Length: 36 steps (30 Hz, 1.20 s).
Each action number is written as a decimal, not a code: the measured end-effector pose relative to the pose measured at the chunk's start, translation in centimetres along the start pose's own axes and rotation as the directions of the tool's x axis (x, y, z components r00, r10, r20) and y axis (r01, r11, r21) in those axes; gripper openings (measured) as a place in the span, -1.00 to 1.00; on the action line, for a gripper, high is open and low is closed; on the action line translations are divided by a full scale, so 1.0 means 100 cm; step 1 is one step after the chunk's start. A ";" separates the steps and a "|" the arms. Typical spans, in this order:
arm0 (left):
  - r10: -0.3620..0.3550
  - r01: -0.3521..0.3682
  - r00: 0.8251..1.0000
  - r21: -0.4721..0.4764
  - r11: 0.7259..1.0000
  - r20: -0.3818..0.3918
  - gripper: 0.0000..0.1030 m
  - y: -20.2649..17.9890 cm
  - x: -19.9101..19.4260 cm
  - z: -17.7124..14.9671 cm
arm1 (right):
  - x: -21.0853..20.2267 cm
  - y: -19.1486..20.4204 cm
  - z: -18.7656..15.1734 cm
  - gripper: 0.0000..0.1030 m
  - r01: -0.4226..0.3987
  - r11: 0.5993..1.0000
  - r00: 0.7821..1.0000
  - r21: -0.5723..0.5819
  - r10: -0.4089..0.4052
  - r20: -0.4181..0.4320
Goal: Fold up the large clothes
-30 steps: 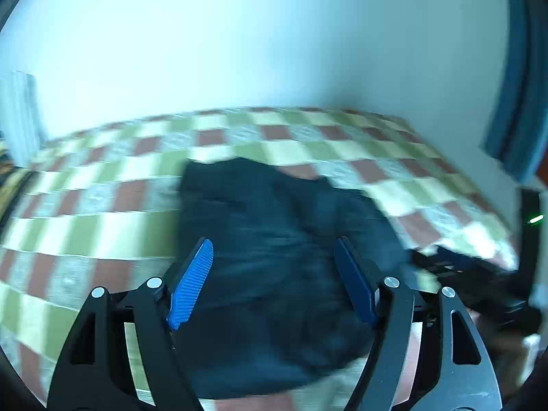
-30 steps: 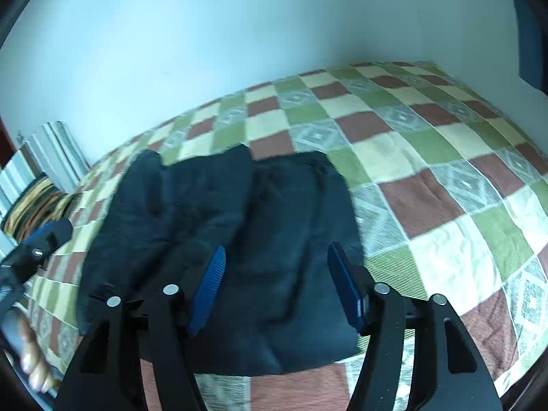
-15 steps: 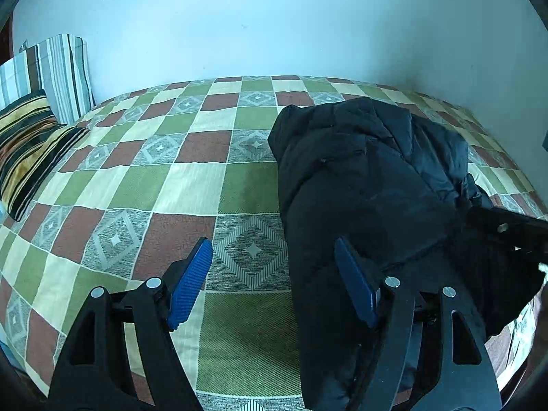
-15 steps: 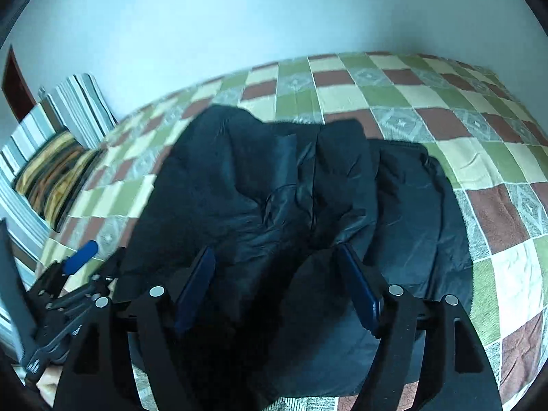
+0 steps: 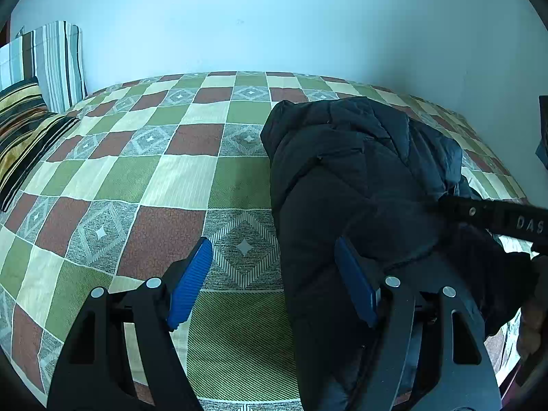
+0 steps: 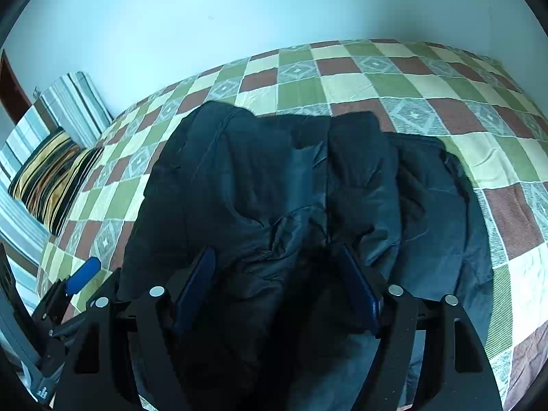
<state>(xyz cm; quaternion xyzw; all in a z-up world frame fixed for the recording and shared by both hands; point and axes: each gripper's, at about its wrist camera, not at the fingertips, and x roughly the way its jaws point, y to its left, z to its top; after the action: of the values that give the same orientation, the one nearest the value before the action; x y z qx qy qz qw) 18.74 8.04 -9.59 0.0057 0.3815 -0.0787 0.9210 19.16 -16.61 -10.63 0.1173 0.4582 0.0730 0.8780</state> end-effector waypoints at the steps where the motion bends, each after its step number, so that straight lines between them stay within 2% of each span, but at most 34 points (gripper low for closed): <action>1: -0.005 0.005 1.000 -0.002 1.000 -0.002 0.43 0.001 0.001 0.000 | 0.003 0.000 -0.002 -0.02 -0.017 1.000 1.000 0.001 0.017 -0.013; 2: -0.011 0.011 1.000 -0.005 1.000 -0.004 0.43 0.001 0.002 0.000 | 0.008 0.000 -0.003 -0.30 -0.042 0.999 0.998 0.014 0.043 -0.041; 4: -0.007 0.007 1.000 -0.006 1.000 -0.006 0.43 0.001 0.003 0.000 | 0.013 0.000 -0.005 -0.41 -0.047 0.999 0.997 0.016 0.048 -0.057; 6: -0.004 0.004 1.000 -0.001 1.000 0.000 0.43 -0.001 0.002 0.000 | 0.011 -0.001 -0.007 -0.64 -0.053 0.998 0.997 0.015 0.054 -0.048; 9: -0.006 0.006 1.000 0.002 1.000 0.005 0.43 -0.001 -0.002 0.003 | 0.003 -0.004 -0.005 -0.82 -0.075 0.997 0.997 0.028 0.075 -0.026; 15: -0.023 0.024 0.999 -0.023 0.999 0.046 0.43 0.001 -0.016 0.013 | -0.029 -0.016 0.000 -0.89 -0.001 1.000 0.997 0.000 0.001 0.080; 21: -0.088 0.087 0.996 0.044 0.995 0.028 0.43 -0.030 -0.010 0.015 | -0.042 -0.054 0.001 -0.90 0.074 0.997 0.992 0.021 -0.075 0.104; 28: -0.139 0.134 0.990 0.183 0.974 0.020 0.44 -0.095 -0.002 0.018 | -0.049 -0.115 -0.004 -0.90 0.127 0.984 0.985 0.129 -0.140 0.099; 33: -0.149 0.157 0.987 0.188 0.969 -0.058 0.43 -0.124 0.021 0.018 | -0.034 -0.155 -0.016 -0.90 0.103 0.975 0.993 0.196 -0.112 0.035; 36: -0.145 0.158 0.986 0.187 0.969 -0.083 0.44 -0.129 0.034 0.015 | -0.018 -0.165 -0.022 -0.88 0.104 0.977 0.994 0.189 -0.105 -0.004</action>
<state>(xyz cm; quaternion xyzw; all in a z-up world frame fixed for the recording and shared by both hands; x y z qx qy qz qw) 20.24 -5.33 -10.24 0.0686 0.4028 -0.1853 0.8937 16.65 -32.57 -14.94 0.1758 0.4658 -0.0175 0.8671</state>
